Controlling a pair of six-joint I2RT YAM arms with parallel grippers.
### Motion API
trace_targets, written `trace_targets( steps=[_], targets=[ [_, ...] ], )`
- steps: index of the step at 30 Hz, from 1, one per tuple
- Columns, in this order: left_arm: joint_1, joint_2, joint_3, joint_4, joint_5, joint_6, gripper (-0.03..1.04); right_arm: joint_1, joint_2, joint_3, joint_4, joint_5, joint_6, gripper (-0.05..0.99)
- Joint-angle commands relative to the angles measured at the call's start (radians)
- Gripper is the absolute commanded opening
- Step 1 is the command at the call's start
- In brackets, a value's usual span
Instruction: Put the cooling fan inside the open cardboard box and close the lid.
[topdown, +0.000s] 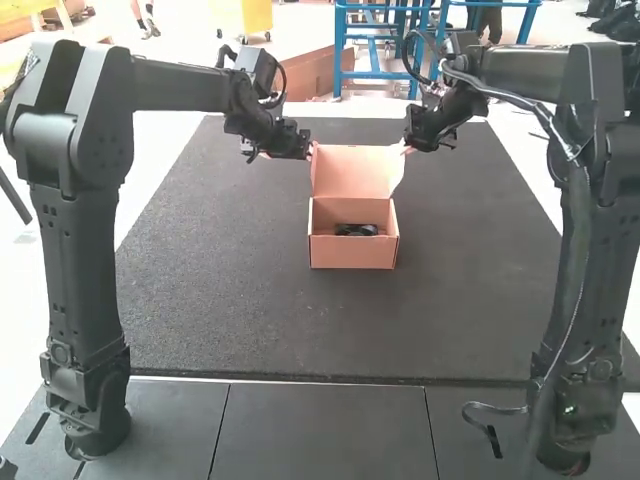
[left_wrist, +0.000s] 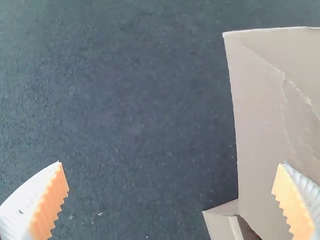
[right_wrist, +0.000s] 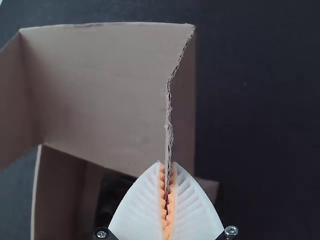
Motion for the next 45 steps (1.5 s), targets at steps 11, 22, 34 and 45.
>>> trace_targets(
  steps=[11,22,34,45],
  targets=[
    [-0.010,-0.036,0.028,-0.034,0.014,-0.012,0.97,0.051,-0.135,-0.167,0.059,0.054,-0.005,-0.01],
    [-0.054,-0.067,0.025,-0.064,0.023,-0.031,0.97,0.063,-0.224,-0.279,0.098,0.076,-0.003,-0.01],
    [-0.084,-0.125,-0.025,-0.094,0.022,-0.031,0.97,0.100,-0.315,-0.402,0.144,0.163,0.029,-0.01],
    [-0.084,-0.169,-0.130,-0.068,0.038,-0.032,0.97,0.148,-0.356,-0.515,0.247,0.278,0.071,-0.01]
  ],
)
